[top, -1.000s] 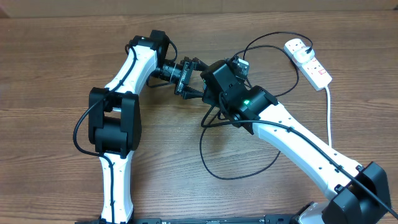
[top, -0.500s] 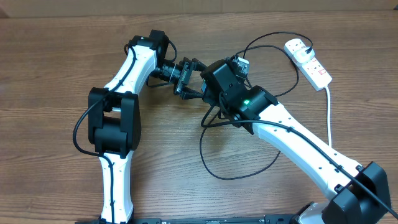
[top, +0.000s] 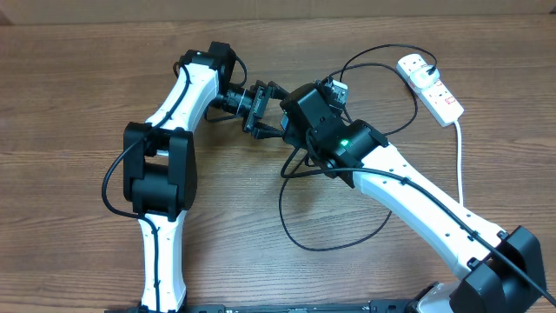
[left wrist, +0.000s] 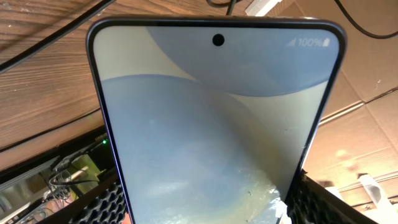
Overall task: Plug charger to phone and switch on socket
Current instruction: 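Grasp the phone's bottom end with the right gripper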
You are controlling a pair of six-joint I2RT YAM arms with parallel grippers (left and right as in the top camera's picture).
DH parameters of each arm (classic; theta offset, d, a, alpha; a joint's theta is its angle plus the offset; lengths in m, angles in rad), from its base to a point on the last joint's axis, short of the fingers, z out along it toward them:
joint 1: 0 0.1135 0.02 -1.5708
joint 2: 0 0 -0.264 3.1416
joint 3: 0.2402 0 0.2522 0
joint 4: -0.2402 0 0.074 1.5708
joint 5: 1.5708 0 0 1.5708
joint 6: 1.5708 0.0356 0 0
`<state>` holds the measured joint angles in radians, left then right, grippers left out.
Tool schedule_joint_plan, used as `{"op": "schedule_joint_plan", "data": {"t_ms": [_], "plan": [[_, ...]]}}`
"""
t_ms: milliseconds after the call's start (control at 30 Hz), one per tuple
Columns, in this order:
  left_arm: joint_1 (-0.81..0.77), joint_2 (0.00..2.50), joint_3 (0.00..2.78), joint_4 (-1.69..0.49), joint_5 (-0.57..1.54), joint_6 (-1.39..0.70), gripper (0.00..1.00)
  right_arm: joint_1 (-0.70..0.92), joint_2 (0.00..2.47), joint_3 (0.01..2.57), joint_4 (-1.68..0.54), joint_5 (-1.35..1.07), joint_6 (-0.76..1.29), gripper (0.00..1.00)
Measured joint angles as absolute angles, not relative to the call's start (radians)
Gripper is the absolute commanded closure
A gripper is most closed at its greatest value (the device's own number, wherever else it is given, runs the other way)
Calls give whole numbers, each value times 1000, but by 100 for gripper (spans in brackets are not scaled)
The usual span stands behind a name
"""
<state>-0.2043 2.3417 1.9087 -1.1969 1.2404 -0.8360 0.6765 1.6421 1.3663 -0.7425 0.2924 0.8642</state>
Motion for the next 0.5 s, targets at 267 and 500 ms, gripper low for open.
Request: {"op": "schedule_joint_plan", "data": {"t_ms": [267,500], "plan": [[-204,2342,1909,-1196,1240,-839,28,677,1642,1366,-743,292,864,83],[-204,2342,1909,-1196,1240,-840,28,677,1643,1366,-743,292,864,87]]}}
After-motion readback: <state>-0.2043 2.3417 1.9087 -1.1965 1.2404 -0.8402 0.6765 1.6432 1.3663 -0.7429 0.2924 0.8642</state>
